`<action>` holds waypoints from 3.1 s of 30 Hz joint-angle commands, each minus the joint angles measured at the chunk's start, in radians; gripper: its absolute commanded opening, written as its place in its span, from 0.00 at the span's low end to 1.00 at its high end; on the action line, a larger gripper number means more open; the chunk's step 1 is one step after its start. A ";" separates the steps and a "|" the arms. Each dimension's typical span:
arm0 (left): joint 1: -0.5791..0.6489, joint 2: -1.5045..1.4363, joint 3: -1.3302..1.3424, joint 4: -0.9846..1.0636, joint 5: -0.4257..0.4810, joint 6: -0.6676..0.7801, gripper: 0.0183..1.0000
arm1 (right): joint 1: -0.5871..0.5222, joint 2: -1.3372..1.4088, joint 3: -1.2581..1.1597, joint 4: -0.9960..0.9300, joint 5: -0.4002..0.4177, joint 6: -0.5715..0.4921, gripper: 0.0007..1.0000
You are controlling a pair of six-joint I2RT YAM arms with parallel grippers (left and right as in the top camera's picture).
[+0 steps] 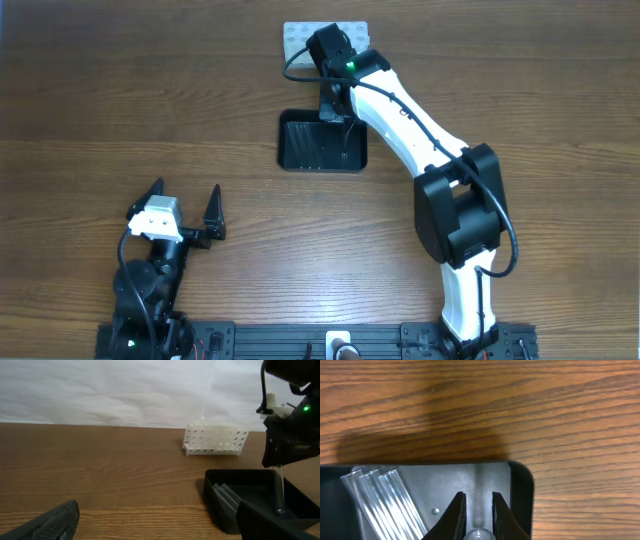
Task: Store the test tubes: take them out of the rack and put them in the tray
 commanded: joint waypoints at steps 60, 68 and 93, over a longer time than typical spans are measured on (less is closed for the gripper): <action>0.006 -0.007 -0.004 -0.005 0.013 0.011 1.00 | -0.426 -1.654 -1.382 0.822 -0.023 -0.541 0.99; 0.006 -0.007 -0.004 -0.005 0.013 0.011 1.00 | -0.426 -1.934 -1.584 0.819 -0.002 -0.541 0.99; 0.006 -0.007 -0.004 -0.005 0.013 0.011 1.00 | -0.426 -2.137 -1.772 0.885 -0.001 -0.511 0.99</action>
